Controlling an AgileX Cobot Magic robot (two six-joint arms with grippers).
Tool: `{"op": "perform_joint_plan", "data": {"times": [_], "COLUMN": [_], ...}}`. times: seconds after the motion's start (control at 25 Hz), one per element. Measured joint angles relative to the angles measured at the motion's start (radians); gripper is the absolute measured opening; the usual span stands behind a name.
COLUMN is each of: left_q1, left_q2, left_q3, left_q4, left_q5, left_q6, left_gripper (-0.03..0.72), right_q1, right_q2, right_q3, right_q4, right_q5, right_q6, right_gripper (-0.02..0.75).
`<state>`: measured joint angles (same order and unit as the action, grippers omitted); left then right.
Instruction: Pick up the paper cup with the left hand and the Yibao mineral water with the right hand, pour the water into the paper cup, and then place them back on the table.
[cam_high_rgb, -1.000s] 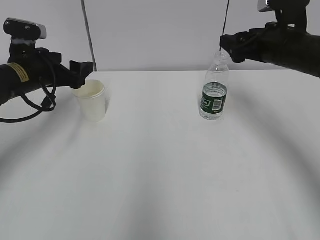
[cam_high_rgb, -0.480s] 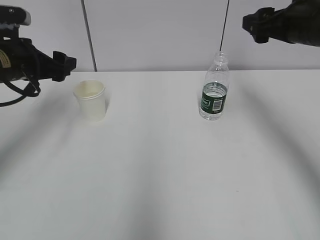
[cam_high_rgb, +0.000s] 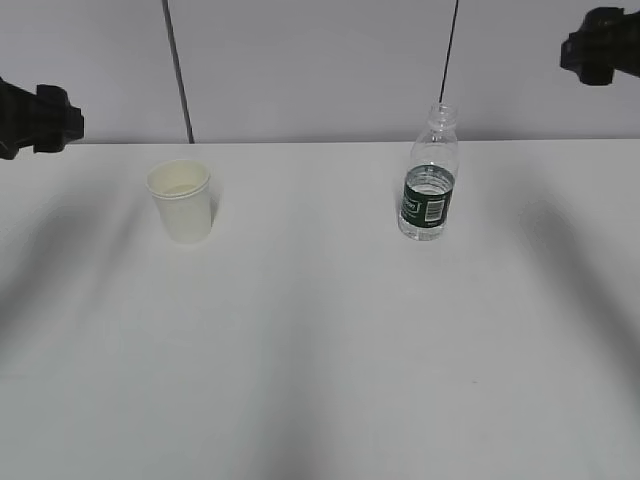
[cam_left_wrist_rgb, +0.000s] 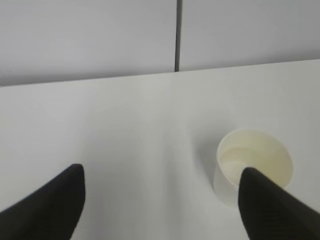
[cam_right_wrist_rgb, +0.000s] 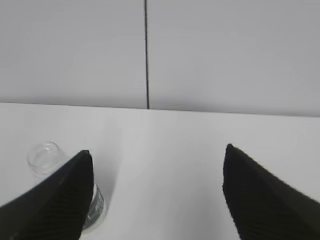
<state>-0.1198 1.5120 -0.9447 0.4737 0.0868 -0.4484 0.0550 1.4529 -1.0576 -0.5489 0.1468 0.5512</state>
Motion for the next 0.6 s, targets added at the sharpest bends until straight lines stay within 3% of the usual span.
{"op": "perform_joint_plan", "data": {"times": [0.36, 0.6], "left_q1": [0.000, 0.000], "left_q2": [-0.076, -0.091], "left_q3": [0.000, -0.032], "left_q4": [-0.106, -0.259], "left_q5": [0.386, 0.670], "left_q6": [0.001, 0.140], "left_gripper": [0.556, 0.553], "right_q1": [0.000, 0.000], "right_q2": [-0.128, -0.191], "right_q3": [0.000, 0.000], "right_q4": [0.081, 0.222], "right_q5": [0.444, 0.592], "right_q6": [-0.026, -0.153], "right_gripper": [0.590, 0.588]}}
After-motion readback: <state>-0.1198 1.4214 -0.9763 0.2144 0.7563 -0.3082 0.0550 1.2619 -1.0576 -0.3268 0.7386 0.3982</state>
